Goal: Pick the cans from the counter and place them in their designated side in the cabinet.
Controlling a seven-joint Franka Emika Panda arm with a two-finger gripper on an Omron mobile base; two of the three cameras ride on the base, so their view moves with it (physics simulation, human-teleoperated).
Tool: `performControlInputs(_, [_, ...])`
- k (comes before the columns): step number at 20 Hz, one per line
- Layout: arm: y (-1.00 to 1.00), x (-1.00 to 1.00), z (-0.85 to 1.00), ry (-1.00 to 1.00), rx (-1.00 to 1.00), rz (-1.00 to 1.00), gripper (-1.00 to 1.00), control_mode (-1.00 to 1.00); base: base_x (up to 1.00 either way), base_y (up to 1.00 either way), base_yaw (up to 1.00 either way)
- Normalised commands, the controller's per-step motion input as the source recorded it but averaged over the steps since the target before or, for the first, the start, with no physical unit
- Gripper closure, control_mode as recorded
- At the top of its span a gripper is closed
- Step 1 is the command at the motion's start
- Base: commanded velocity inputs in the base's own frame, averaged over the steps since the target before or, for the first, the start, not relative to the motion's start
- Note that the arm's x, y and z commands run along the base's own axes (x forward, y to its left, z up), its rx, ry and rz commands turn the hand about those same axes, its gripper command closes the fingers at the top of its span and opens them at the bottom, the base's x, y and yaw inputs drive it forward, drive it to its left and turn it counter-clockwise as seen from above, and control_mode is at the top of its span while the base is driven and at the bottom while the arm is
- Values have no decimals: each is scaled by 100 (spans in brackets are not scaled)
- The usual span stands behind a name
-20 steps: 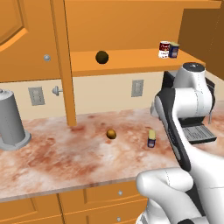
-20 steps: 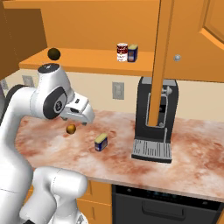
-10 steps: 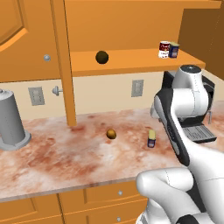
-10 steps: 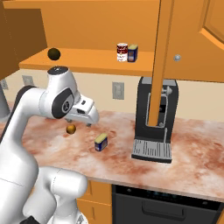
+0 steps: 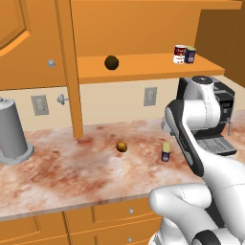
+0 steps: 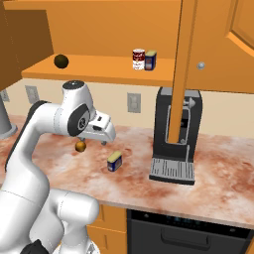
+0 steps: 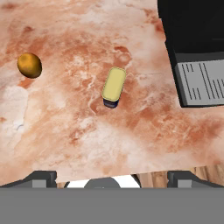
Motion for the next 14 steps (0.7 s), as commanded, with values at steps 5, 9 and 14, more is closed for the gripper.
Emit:
performControlInputs(5, [0, 28, -21, 1, 0, 3, -100, -100, 0, 0, 0])
performControlInputs(9, [0, 23, -18, 0, 0, 0, -100, -100, 0, 0, 0])
performControlInputs(14, [0, 20, -19, 1, 0, -4, -100, -100, 0, 0, 0])
